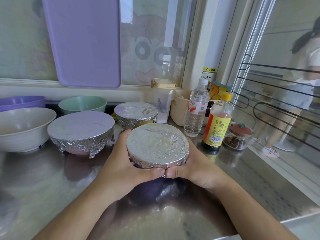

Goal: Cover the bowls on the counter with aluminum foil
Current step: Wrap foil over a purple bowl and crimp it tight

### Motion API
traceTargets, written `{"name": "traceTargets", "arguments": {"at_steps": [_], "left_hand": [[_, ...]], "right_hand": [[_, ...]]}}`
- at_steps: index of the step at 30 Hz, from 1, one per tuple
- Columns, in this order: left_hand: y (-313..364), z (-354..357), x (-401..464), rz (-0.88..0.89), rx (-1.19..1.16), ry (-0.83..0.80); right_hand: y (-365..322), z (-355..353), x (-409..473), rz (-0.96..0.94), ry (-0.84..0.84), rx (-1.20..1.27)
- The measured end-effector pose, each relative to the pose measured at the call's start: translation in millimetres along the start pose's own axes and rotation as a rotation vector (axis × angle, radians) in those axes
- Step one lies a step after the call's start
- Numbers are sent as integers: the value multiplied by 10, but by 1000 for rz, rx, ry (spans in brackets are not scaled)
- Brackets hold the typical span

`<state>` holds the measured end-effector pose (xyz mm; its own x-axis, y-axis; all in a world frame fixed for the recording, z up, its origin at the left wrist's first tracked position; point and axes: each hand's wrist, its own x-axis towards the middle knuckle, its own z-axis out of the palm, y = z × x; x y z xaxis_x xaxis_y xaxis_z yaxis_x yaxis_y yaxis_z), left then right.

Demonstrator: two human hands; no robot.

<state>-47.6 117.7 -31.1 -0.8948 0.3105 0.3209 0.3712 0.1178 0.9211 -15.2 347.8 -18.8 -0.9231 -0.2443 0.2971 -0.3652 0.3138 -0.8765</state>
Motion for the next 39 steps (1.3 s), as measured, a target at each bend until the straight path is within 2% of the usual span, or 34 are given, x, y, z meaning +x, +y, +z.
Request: {"name": "traceTargets", "arguments": {"at_steps": [5, 9, 12, 14, 16, 19, 24, 29, 35, 39], "left_hand": [[-21, -35, 8, -27, -2, -15], [-4, -106, 30, -87, -65, -74], [-7, -165, 45, -110, -126, -145], [-2, -192, 45, -111, -155, -193], [-5, -203, 48, -119, -175, -219], [-19, -195, 53, -122, -189, -228], [-27, -173, 44, -123, -193, -247], [-122, -183, 100, -131, -221, -220], [-56, -158, 162, -133, -504, -79], [48, -130, 56, -134, -358, -113]], "right_hand": [[-7, -4, -9, 14, -17, 72], [52, -99, -44, 156, 24, 116], [58, -142, 6, 291, 176, 295], [43, -154, -20, 294, 312, 376], [78, -192, -52, 242, 401, 333], [25, -171, 7, 179, 343, 232], [-58, -96, 73, 191, 278, 279], [-82, -112, 50, 205, 346, 269], [-59, -133, -15, 190, 384, 160], [-64, -129, -29, 157, 425, 113]]}}
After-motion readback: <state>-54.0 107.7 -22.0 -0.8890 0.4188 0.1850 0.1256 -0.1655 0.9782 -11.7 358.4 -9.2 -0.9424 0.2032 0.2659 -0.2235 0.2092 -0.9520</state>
